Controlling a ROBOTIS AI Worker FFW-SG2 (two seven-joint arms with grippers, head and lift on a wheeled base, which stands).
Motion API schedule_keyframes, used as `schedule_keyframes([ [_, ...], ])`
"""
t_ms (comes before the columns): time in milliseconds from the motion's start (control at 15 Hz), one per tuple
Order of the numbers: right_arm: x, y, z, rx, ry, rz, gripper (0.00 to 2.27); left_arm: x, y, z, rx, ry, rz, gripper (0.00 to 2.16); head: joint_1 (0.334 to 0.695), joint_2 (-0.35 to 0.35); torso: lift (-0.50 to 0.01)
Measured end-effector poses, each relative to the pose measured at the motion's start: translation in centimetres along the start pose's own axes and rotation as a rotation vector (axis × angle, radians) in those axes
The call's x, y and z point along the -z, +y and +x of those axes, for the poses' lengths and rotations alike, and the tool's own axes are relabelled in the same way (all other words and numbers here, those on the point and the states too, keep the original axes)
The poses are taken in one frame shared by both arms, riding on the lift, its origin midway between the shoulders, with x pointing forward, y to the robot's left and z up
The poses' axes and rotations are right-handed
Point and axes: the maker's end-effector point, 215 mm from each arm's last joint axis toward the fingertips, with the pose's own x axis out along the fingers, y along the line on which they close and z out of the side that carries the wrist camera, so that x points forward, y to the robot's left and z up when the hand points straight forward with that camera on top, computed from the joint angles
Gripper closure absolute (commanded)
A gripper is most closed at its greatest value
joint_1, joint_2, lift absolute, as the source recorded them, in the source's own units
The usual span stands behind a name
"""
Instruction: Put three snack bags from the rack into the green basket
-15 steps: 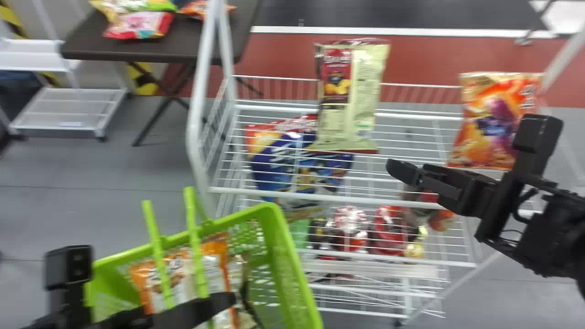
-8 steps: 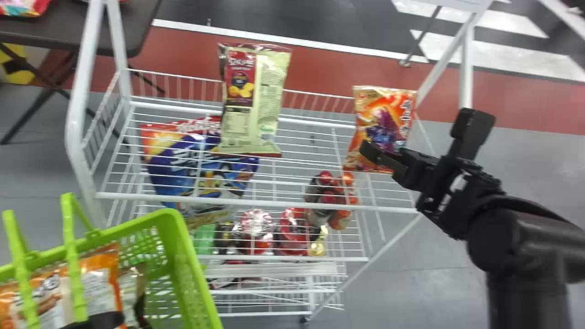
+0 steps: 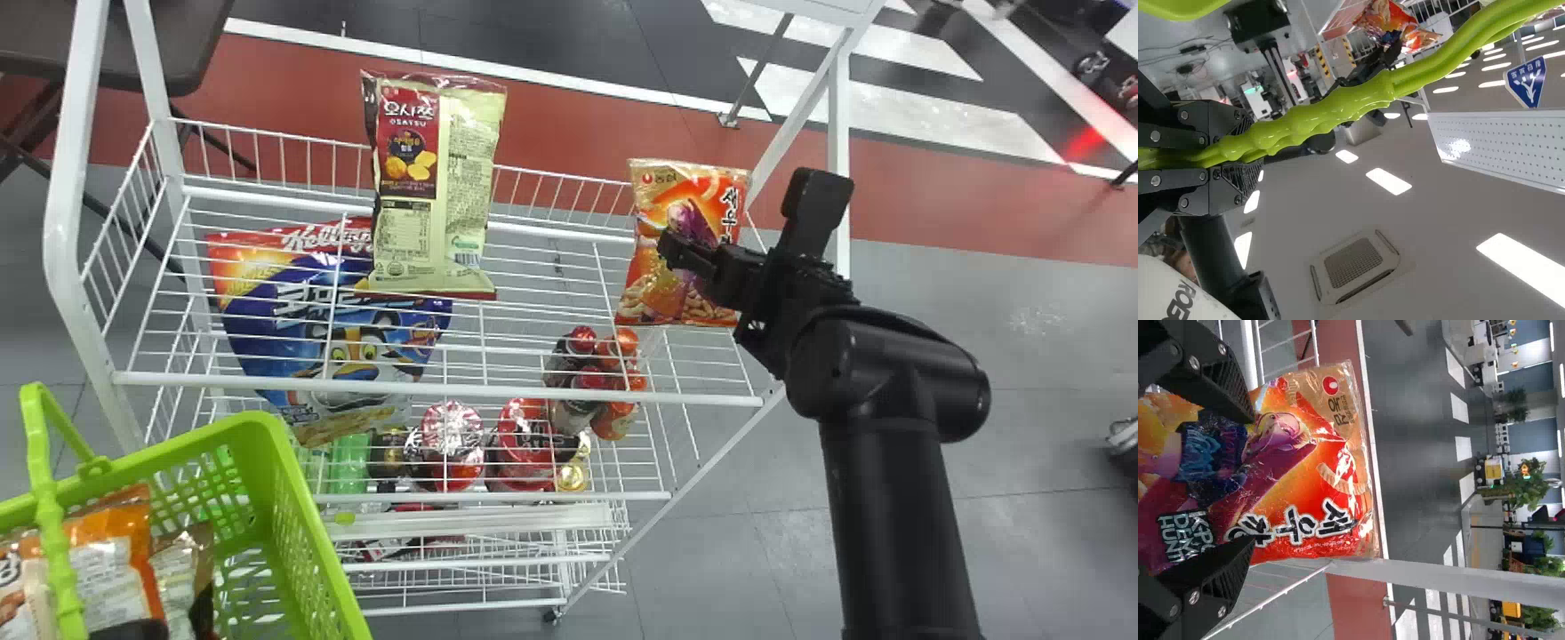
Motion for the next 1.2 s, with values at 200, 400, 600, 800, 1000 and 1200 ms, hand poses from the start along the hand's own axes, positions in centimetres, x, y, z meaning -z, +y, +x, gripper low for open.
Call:
schedule_keyframes([
  [200, 0.5, 0.3, 0.2, -0.008, 0.014, -0.002, 2.25, 0.0, -0.1, 0.0, -0.001, -0.001, 0.0, 2.15, 0.695, -0.344, 0.0],
  [400, 1.2, 0.1, -0.8, -0.012, 0.021, 0.006, 2.25, 0.1, -0.1, 0.0, -0.001, -0.002, 0.0, 2.15, 0.695, -0.349, 0.0],
  [600, -0.6, 0.0, -3.0, -0.038, -0.035, 0.048, 2.25, 0.1, -0.1, 0.1, 0.002, 0.0, -0.001, 2.15, 0.695, -0.35, 0.0],
  [800, -2.8, 1.1, -6.0, -0.101, -0.088, 0.1, 2.25, 0.2, -0.1, 0.2, 0.002, -0.001, -0.002, 2.15, 0.695, -0.35, 0.0],
  [1000, -4.0, 4.2, -9.8, -0.203, -0.096, 0.141, 2.25, 0.2, 0.0, 0.2, -0.002, -0.002, -0.002, 2.15, 0.695, -0.325, 0.0],
  [1200, -2.9, 10.4, -14.4, -0.377, -0.032, 0.192, 2.25, 0.3, 0.2, 0.2, -0.006, -0.003, -0.003, 2.15, 0.695, -0.246, 0.0],
])
